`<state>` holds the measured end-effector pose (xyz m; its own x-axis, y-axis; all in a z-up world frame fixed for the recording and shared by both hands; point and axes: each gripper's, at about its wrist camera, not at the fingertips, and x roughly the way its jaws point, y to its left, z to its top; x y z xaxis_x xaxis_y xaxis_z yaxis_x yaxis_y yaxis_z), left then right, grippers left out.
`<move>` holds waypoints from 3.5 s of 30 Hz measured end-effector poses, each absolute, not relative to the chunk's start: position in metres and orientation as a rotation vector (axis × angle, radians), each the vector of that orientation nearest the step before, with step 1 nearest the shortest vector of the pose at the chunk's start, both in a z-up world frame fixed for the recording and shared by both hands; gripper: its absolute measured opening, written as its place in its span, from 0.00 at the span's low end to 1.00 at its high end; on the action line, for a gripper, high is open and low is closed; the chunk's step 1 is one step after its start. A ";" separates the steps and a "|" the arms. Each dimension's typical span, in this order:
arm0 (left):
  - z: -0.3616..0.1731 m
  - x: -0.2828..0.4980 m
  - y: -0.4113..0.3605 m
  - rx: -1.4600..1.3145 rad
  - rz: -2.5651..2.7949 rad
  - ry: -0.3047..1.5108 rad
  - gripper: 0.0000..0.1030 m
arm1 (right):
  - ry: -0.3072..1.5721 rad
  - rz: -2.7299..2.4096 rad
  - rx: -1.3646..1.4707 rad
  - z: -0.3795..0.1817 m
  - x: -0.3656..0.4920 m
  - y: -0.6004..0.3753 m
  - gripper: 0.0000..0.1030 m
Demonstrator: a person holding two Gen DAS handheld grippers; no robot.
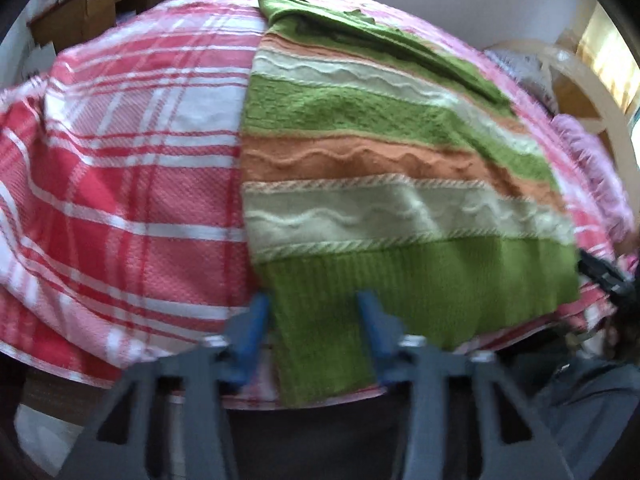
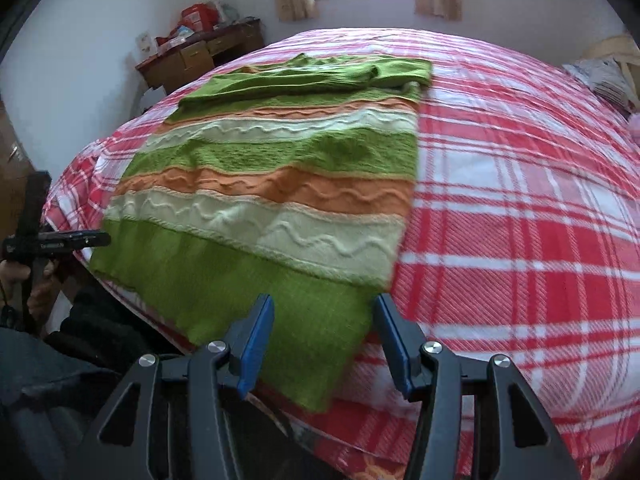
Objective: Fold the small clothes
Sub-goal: 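Close the left gripper on the sweater hem while the right gripper grasps the hem too, then lift the hem with both grippers and fold it over onto the collar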
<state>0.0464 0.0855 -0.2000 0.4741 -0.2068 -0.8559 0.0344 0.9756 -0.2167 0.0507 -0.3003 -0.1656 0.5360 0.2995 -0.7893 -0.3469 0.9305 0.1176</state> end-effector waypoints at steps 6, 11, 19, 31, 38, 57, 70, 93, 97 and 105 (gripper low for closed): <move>-0.187 0.044 0.088 -0.191 -0.204 1.032 0.10 | 0.940 0.374 -0.028 -0.167 0.046 -0.313 0.52; -0.172 0.040 0.094 -0.231 -0.244 0.975 0.10 | 0.957 0.432 0.014 -0.169 0.043 -0.312 0.52; -0.159 0.042 0.097 -0.336 -0.316 0.904 0.09 | 0.985 0.442 0.016 -0.179 0.042 -0.304 0.39; -0.138 0.040 0.106 -0.392 -0.339 0.805 0.09 | 0.863 0.532 0.128 -0.153 0.036 -0.316 0.05; -0.128 0.046 0.107 -0.442 -0.369 0.774 0.08 | 0.746 0.553 0.171 -0.117 0.033 -0.323 0.04; -0.067 0.090 0.116 -0.454 -0.353 0.595 0.07 | 0.523 0.612 0.229 -0.032 0.074 -0.320 0.04; -0.053 0.163 0.141 -0.602 -0.318 0.550 0.07 | 0.467 0.580 0.293 0.002 0.152 -0.315 0.04; -0.070 0.315 0.146 -0.579 -0.255 0.650 0.07 | 0.524 0.457 0.264 0.008 0.323 -0.303 0.04; -0.093 0.344 0.146 -0.589 -0.228 0.716 0.07 | 0.585 0.420 0.265 -0.016 0.360 -0.303 0.04; -0.125 0.377 0.149 -0.498 -0.075 0.793 0.17 | 0.781 0.323 0.218 -0.094 0.455 -0.297 0.11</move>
<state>0.3766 0.1486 -0.1249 0.7057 -0.2482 -0.6636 -0.1185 0.8821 -0.4559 0.4549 -0.2970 -0.0940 0.6651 0.3638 -0.6521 -0.2041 0.9286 0.3098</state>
